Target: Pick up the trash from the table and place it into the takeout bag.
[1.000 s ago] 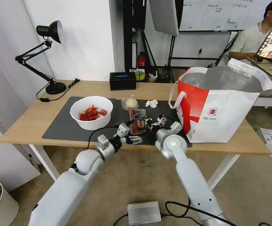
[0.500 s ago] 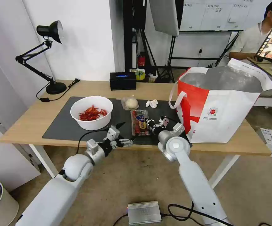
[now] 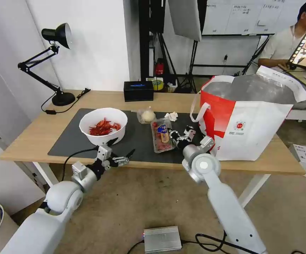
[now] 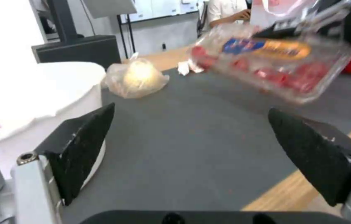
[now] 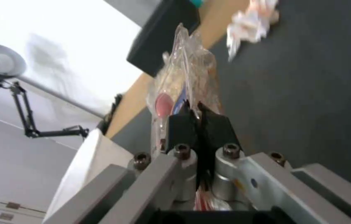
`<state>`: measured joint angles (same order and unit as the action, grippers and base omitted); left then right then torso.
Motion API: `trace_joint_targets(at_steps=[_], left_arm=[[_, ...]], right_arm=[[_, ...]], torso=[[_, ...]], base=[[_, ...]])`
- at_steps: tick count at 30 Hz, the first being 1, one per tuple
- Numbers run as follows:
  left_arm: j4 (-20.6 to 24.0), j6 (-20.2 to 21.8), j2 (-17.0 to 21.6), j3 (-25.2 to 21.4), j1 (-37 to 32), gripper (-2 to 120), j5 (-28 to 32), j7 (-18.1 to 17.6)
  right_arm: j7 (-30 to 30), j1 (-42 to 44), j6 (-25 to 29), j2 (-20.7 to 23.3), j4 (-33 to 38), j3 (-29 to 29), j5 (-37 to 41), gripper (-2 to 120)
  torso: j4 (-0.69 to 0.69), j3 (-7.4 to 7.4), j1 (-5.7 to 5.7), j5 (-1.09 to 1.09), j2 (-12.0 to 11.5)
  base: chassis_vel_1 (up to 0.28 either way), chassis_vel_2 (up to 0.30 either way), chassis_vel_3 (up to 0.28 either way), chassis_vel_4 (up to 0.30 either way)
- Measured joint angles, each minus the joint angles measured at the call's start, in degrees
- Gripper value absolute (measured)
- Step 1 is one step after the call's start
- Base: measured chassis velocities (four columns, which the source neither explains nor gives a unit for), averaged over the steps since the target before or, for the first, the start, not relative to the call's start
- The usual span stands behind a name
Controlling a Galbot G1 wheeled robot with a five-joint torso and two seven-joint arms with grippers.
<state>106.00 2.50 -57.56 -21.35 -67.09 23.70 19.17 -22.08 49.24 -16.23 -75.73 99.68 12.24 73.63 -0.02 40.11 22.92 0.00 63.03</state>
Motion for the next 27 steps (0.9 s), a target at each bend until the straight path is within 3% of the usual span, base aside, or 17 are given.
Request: trace_joint_targets(at_steps=[15,27], left_arm=[[0.3,0.2,-0.8,-4.9,-3.0,100,-0.4,-0.3],[-0.4,0.2,-1.5,-7.3,-3.9,100,-0.2,-0.7]], right_arm=[[4.1,2.2,0.3,6.2,14.3,1.1,-0.1,0],[5.2,1.0,0.8,13.0,25.4,9.8,4.6,0]], torso=[[0.02,0.00,0.00,0.01,0.0],[0.02,0.00,0.00,0.01,0.0]], base=[[0.000,0.000,0.000,0.000],[0.000,0.000,0.000,0.000]])
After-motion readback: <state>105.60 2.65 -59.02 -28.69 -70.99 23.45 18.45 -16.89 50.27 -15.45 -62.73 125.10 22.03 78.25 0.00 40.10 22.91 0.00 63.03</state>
